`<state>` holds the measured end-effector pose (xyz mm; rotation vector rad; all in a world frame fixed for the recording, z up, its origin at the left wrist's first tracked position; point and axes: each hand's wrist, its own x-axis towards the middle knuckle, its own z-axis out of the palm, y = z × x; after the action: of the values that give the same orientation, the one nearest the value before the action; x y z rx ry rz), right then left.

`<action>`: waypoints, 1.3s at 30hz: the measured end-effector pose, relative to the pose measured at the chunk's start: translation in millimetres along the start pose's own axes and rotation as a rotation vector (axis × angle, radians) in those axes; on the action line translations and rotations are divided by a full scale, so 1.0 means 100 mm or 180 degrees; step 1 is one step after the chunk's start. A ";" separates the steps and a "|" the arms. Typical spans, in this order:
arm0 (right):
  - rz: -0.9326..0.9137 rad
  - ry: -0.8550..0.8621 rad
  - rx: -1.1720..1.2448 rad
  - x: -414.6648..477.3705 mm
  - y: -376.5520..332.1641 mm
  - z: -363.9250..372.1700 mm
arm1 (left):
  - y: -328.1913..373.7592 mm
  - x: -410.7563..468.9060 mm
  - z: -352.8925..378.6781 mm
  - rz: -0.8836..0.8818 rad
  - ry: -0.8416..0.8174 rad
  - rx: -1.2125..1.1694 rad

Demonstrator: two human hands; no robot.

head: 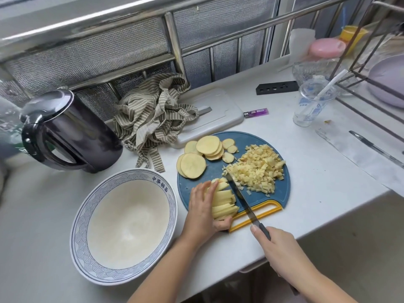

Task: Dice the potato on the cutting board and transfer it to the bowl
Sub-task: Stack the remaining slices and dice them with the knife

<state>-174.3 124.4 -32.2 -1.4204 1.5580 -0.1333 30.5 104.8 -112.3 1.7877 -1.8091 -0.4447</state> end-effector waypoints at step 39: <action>-0.0495 -0.0014 -0.0359 0.27 -0.12 -0.46 | 0.49 0.42 -0.25 -0.0761 0.0399 0.0217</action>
<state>-193.2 75.7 -16.3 -1.6297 1.4701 -0.1368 7.2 70.1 -57.3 2.0421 -1.5497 -0.3564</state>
